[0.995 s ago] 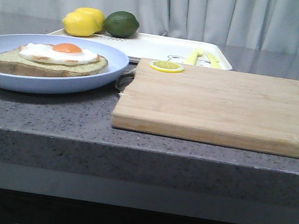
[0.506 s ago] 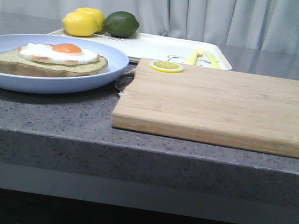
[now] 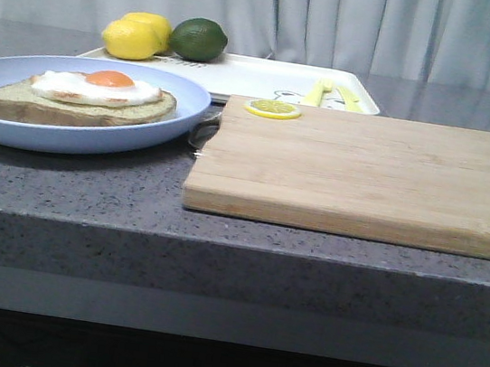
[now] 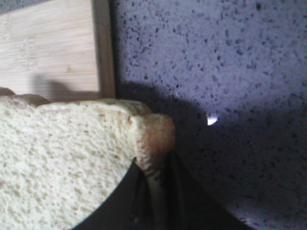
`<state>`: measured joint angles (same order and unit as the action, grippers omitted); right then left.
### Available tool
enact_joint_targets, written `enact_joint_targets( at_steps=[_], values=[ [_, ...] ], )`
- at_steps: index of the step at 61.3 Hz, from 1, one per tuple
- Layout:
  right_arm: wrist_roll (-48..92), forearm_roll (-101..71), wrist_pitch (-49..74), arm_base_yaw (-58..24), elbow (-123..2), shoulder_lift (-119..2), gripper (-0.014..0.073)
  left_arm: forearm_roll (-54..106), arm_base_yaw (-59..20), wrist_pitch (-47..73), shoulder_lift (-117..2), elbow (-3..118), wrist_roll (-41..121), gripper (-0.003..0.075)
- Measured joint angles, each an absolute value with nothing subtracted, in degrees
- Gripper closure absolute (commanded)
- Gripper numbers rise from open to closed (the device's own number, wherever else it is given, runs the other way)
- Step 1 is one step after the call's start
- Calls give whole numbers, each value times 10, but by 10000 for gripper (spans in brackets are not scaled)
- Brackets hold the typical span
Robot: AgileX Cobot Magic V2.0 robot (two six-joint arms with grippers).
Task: Place bread and move sandwich to tray
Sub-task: 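Lift the bread with the right gripper and carry it over the egg toast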
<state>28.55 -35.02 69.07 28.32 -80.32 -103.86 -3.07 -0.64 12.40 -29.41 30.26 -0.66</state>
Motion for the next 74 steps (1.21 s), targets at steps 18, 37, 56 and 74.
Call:
enact_joint_targets(
  at_steps=[18, 37, 56, 74],
  values=[
    [220, -367, 699, 283, -841, -979, 671, -31, -6, 124, -294, 303, -7, 154],
    [189, -521, 701, 246, -845, -908, 671, -31, -6, 124, -294, 303, -7, 154],
    [189, -626, 695, 33, -845, -906, 671, -31, -6, 124, -294, 303, -7, 155],
    [191, -757, 556, -177, -845, -987, 671, -31, -6, 124, -294, 303, -7, 154]
  ],
)
